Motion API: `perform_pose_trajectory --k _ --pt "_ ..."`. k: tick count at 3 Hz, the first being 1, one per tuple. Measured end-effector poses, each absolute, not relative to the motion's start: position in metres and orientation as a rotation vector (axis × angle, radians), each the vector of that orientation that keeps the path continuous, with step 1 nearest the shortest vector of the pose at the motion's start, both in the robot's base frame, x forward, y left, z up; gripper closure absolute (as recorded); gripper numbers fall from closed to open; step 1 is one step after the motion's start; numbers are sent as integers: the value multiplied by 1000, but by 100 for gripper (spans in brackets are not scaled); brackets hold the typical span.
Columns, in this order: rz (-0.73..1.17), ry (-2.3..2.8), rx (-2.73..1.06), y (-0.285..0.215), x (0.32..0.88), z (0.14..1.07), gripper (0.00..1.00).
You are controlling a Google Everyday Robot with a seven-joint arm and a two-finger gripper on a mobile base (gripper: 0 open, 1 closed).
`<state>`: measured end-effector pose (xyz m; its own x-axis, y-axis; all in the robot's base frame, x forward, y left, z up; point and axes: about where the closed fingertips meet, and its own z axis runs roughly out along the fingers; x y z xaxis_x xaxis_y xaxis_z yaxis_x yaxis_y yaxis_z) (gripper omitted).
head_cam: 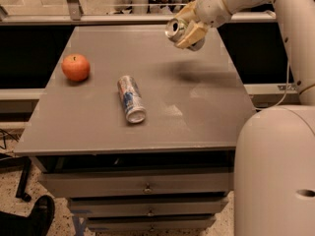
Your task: Place 7up can upright
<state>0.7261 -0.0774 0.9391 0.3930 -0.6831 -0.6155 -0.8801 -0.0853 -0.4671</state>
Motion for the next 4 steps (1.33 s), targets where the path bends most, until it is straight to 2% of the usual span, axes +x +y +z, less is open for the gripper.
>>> perform_pose_trajectory --k 2,4 --pt "581 1356 -1431 -80 712 941 100" --pt "731 1301 -999 -84 694 942 100"
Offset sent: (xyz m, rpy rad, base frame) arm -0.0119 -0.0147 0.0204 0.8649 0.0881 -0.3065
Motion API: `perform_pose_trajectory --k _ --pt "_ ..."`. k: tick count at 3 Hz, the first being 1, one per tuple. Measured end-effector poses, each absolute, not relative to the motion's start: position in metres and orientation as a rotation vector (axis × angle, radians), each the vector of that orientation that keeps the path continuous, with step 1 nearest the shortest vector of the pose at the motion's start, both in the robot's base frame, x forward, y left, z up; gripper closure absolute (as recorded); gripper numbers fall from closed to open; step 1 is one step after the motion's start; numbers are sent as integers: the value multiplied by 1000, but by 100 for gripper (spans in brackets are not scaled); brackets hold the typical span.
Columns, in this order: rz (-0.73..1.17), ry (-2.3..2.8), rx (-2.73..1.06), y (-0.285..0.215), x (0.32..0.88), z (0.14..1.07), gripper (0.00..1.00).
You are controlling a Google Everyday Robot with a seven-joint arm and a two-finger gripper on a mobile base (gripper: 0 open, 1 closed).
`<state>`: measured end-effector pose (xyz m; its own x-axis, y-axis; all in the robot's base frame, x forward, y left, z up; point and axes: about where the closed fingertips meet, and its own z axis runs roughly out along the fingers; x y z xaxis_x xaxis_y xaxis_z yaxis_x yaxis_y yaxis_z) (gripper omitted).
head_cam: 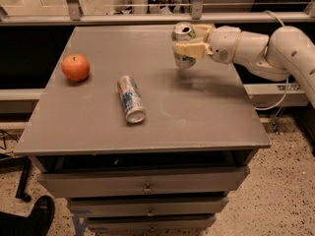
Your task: Place 7up can upright
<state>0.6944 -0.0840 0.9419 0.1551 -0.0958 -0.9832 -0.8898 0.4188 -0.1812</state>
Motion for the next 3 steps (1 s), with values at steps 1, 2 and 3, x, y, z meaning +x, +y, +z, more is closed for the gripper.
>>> perform_pose_trajectory --k 1,2,3 --pt "748 1313 -846 -91 700 930 100" --pt "768 1328 -766 -94 703 917 100" --pt "791 1347 -744 -96 705 908 83"
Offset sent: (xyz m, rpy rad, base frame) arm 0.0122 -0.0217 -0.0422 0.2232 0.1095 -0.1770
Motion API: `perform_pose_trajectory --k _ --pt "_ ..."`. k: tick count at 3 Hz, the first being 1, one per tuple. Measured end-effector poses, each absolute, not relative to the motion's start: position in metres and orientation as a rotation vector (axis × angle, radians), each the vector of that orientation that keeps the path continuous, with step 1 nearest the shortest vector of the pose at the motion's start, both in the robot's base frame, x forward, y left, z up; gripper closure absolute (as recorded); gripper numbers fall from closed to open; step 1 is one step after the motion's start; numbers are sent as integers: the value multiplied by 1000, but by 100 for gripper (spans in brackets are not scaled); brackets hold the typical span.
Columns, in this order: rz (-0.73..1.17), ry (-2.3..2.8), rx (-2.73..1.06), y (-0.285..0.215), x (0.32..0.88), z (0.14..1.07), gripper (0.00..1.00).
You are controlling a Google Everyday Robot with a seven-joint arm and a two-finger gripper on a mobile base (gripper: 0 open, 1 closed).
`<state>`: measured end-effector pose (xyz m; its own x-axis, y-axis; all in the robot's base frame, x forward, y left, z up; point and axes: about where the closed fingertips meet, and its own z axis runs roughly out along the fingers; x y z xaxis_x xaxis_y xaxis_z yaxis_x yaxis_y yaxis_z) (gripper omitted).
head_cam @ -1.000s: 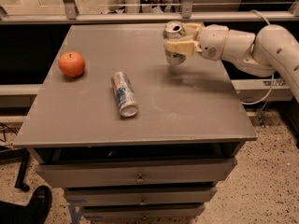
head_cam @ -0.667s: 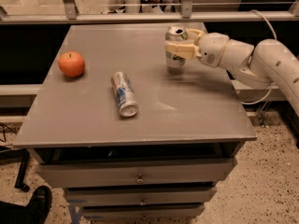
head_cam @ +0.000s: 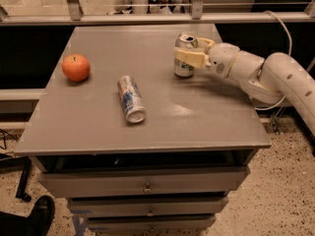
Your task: Place 7up can upright
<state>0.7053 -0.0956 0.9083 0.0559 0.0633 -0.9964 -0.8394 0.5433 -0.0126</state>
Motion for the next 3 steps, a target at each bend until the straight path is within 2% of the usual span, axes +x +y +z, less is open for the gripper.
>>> perform_pose_trajectory --k 3 --pt "791 1351 -795 -99 702 901 12"
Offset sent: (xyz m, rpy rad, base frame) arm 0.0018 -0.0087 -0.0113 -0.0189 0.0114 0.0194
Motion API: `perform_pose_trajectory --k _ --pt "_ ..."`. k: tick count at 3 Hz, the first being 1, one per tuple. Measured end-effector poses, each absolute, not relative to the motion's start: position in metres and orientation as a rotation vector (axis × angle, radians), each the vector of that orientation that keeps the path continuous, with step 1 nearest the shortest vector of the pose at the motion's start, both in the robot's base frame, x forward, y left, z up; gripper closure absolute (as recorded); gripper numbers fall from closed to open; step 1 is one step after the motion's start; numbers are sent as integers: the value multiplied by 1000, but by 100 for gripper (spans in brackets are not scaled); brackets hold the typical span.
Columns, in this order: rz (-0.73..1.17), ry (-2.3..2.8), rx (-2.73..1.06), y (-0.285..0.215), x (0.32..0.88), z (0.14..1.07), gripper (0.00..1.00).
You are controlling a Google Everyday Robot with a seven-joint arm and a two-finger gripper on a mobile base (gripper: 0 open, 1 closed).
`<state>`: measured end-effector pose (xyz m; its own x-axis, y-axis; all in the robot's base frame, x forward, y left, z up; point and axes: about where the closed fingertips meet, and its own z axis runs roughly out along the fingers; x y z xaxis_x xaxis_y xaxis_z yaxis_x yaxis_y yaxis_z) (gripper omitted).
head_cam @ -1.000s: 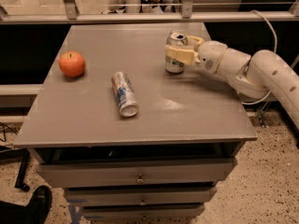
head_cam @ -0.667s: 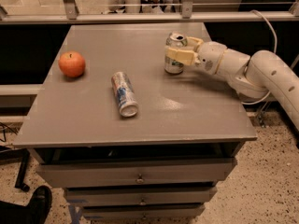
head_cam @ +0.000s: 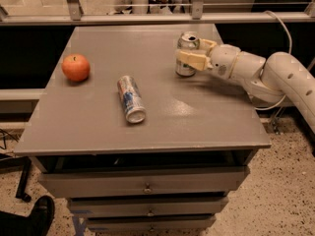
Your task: Place 7up can upright
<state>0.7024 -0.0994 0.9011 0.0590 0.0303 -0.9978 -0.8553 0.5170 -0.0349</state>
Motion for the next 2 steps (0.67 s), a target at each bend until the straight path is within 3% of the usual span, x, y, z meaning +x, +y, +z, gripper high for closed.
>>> perform_pose_trajectory --k 1,2 --pt "752 1361 -844 -118 691 895 0" --pt "671 1425 -865 -165 664 880 0"
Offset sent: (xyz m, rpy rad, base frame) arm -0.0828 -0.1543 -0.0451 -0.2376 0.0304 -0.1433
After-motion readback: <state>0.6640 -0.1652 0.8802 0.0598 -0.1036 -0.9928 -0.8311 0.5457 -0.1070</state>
